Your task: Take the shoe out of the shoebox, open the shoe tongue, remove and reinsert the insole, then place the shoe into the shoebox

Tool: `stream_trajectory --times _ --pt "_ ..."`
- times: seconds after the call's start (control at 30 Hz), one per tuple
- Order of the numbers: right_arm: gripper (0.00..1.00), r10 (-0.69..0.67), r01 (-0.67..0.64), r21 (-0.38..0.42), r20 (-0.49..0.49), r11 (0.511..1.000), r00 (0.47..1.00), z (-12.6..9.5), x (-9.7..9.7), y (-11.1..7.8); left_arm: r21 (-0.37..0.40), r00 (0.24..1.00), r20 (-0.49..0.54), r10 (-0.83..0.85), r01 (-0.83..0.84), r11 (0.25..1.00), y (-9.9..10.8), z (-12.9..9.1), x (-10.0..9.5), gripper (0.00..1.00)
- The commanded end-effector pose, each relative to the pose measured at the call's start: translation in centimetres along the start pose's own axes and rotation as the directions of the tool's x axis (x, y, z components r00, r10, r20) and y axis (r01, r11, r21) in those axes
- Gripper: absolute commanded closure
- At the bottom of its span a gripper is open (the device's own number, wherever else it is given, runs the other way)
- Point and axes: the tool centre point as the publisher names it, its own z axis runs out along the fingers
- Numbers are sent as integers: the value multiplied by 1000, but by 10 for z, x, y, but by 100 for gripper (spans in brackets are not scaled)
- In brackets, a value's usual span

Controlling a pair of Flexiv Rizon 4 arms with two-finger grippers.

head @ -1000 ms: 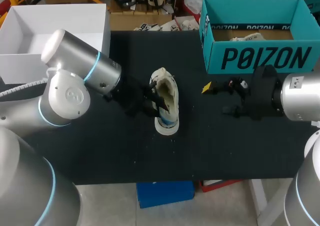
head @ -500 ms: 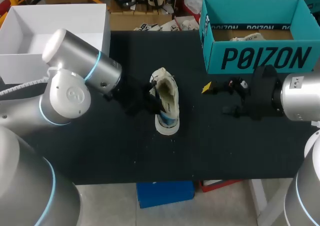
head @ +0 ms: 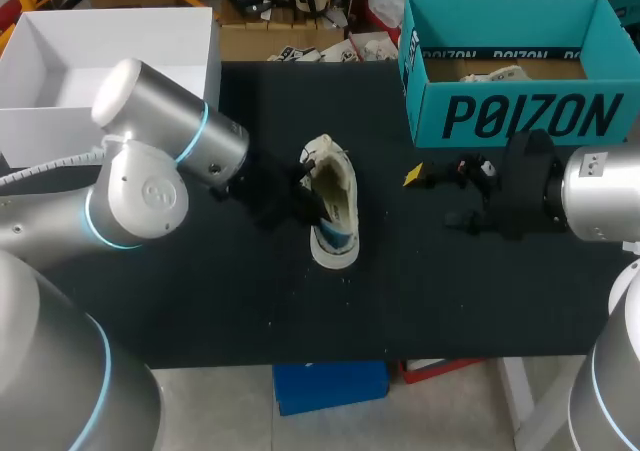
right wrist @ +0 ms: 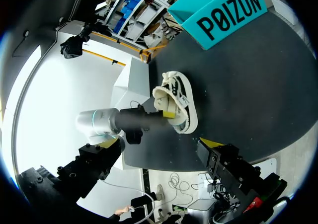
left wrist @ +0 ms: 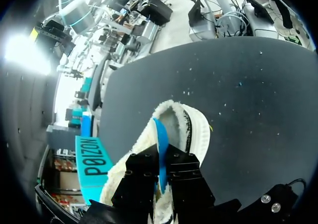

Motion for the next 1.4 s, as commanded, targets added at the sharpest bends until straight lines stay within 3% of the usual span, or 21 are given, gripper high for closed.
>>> stream_trajectory --times 0.03,0.17,0.27,0.3,0.37,0.4,0.5,0.7,0.8,0.87,0.93,1.17,1.4 --pt "0 1 -1 0 1 1000 1000 0 0 0 -17 1000 -14 3 -3 1000 4 5 -2 100" --pt "0 1 -1 0 1 1000 1000 0 0 0 -11 1000 -25 7 -8 1000 2 8 -4 100" --pt "0 1 -1 0 1 1000 1000 0 0 0 9 1000 -24 17 -17 1000 -4 6 -6 64" --pt "0 1 -1 0 1 1000 1000 0 0 0 17 999 -24 25 -25 1000 -6 4 -6 56" --pt "0 1 -1 0 1 1000 1000 0 0 0 35 999 -21 41 -40 999 -13 -3 -8 49" --pt "0 1 -1 0 1 1000 1000 0 0 0 44 998 -20 53 -52 998 -18 -8 -10 36" --pt "0 1 -1 0 1 1000 1000 0 0 0 65 997 -12 76 -75 995 -27 -20 -12 32" --pt "0 1 -1 0 1 1000 1000 0 0 0 69 992 -16 122 -121 990 -35 -39 -15 40" --pt "0 1 -1 0 1 1000 1000 0 0 0 48 989 -41 143 -141 989 -32 -41 -15 60" --pt "0 1 -1 0 1 1000 1000 0 0 0 25 982 -77 171 -169 985 -28 -40 -13 85" --pt "0 1 -1 0 1 1000 1000 0 0 0 4 974 -115 197 -198 980 -25 -39 -11 100" --pt "0 1 -1 0 1 1000 1000 0 0 0 -40 951 -195 238 -250 967 -15 -29 -3 100" --pt "0 1 -1 0 1 1000 1000 0 0 0 -47 948 -214 234 -249 967 -7 -13 -1 100"
